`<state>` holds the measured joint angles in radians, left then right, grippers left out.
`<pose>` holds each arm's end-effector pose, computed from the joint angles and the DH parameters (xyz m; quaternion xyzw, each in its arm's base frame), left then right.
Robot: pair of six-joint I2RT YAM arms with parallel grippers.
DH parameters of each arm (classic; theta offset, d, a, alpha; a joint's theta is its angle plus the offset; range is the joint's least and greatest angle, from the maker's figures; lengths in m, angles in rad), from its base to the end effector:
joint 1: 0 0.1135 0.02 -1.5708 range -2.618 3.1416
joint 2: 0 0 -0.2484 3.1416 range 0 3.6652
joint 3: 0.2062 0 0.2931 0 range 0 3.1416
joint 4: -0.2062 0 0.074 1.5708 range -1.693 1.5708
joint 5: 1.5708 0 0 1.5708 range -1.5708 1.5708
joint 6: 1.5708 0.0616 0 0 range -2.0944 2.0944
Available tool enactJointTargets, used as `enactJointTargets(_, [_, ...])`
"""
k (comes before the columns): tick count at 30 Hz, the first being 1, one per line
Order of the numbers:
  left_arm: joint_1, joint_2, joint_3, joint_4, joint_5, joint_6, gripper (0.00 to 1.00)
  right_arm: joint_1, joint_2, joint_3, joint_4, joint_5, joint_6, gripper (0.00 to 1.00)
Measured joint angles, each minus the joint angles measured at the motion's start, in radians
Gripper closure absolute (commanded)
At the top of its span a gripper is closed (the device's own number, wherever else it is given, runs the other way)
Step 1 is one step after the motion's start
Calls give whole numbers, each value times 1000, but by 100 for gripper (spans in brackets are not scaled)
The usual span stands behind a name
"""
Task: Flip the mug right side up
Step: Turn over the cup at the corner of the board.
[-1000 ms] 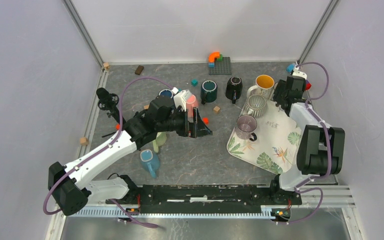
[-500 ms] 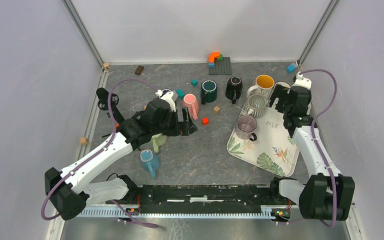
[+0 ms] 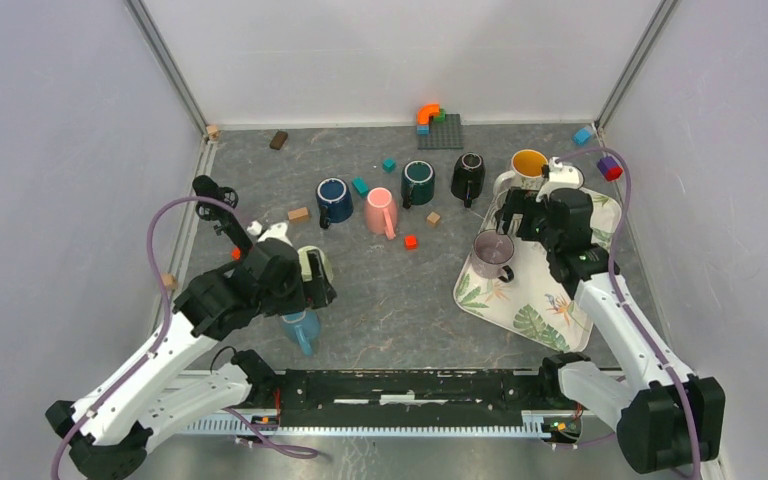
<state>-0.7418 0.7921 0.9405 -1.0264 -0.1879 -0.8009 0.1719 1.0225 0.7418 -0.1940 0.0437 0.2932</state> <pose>0.1599 -0.1309 0.2886 -0.0595 0.9351 -0.1724 0.3039 0.2994 0.0492 0.2417 0.0631 0.8511 0.1019 0.5112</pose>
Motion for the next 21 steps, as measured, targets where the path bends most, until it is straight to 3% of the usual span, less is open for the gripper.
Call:
enactJointTargets(12, [-4,-82,-164,-182,5,-218,3,5,-73,-20,12,-31,18,2])
enactJointTargets(21, [-6,-66,-268,-166,1,-334,34,5,-126,-20,11,-36,16,2])
